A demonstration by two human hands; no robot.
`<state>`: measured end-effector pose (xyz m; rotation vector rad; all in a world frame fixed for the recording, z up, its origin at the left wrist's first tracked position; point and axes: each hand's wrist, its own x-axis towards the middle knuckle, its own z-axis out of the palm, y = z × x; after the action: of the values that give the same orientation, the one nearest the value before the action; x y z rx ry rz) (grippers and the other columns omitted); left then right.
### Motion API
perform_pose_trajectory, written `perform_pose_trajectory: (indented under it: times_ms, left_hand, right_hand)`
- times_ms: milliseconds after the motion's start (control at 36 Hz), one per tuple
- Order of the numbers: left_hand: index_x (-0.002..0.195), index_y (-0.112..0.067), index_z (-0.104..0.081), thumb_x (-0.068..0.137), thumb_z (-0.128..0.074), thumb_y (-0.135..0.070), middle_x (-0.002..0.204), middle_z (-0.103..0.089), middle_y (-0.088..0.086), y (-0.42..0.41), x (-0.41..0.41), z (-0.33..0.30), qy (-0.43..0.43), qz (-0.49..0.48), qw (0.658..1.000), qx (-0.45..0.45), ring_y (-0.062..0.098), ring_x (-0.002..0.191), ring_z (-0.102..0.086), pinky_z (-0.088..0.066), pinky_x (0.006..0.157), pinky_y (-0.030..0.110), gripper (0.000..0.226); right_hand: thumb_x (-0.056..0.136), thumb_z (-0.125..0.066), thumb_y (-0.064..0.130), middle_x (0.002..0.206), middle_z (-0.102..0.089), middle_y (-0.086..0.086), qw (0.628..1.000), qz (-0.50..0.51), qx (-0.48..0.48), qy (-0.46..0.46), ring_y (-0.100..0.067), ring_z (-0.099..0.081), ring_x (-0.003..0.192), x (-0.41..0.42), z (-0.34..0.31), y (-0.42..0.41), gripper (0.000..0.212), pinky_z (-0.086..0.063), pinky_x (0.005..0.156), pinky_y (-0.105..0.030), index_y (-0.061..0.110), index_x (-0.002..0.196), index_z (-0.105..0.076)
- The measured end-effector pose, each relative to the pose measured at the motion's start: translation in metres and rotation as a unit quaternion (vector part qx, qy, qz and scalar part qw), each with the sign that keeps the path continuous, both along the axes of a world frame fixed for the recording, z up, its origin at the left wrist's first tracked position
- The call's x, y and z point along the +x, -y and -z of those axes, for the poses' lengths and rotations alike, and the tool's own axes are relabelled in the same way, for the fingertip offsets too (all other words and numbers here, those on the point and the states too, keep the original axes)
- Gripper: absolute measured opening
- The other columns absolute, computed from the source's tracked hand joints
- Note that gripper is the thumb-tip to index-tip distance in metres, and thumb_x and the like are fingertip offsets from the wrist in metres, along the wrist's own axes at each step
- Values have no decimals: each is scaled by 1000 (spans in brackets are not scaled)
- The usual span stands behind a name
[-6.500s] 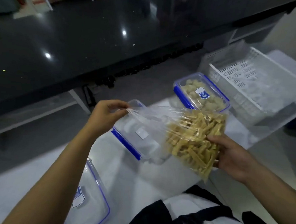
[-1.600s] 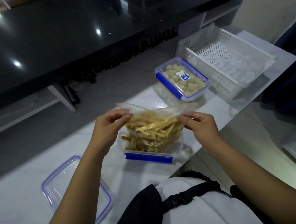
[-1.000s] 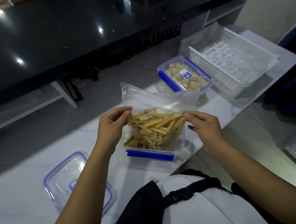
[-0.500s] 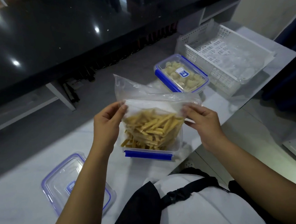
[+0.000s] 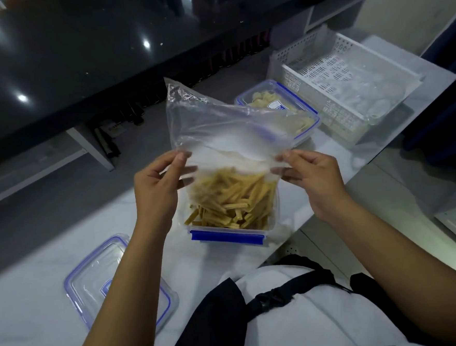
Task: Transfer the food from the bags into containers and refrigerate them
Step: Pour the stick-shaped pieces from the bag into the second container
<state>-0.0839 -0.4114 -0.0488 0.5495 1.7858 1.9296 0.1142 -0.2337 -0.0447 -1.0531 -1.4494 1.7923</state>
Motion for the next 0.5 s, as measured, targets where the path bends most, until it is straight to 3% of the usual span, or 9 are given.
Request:
perform_pose_trajectory:
  times_ms: [139, 194, 306, 361, 444, 500]
  left_hand:
    - [103, -40, -78, 89, -73, -38, 106, -77, -6, 3, -1, 15, -2, 40, 997, -64, 13, 100, -73, -57, 84, 31, 15]
    - [109, -40, -76, 84, -76, -43, 110, -76, -7, 8, -1, 22, 0, 59, 995, -82, 10, 101, -72, -54, 84, 27, 25]
    - [105, -31, -78, 92, -71, -25, 107, -77, -6, 11, 2, 31, 2, 49, 994, -98, 13, 103, -72, -56, 91, 36, 16]
    - [102, -30, -79, 93, -70, -21, 104, -78, -6, 10, 4, 30, -5, 39, 995, -90, 13, 101, -72, -58, 89, 32, 15]
    - [100, -30, -79, 94, -69, -19, 102, -78, -4, 8, 5, 21, -13, 31, 997, -63, 16, 99, -73, -59, 80, 24, 16]
    - [99, -30, -80, 95, -68, -18, 104, -78, 0, 7, 5, 13, -5, 34, 999, -38, 20, 100, -73, -60, 81, 29, 17]
  right_hand:
    - [88, -75, 23, 98, -78, 2, 998, -19, -43, 35, -15, -71, 94, 7, 14, 2, 9, -54, 90, -37, 22, 96, -77]
    - [85, -77, 24, 101, -78, 6, 998, -30, -36, 50, -10, -70, 99, 11, 21, 5, 15, -54, 89, -34, 24, 100, -76]
    - [87, -75, 13, 88, -78, 12, 998, -36, 8, 55, 3, -69, 84, 15, 27, 12, 14, -52, 72, -14, 26, 89, -78]
    - [86, -75, 10, 86, -78, 11, 997, -32, 33, 56, 4, -69, 82, 14, 28, 12, 15, -50, 72, -11, 25, 86, -78]
    - [84, -76, 9, 86, -77, 14, 997, -24, 46, 49, 2, -69, 85, 8, 23, 8, 16, -53, 82, -18, 25, 85, -78]
    - [85, -76, 7, 87, -77, 14, 998, -17, 38, 39, -3, -70, 88, 6, 19, 8, 16, -55, 88, -27, 23, 85, -77]
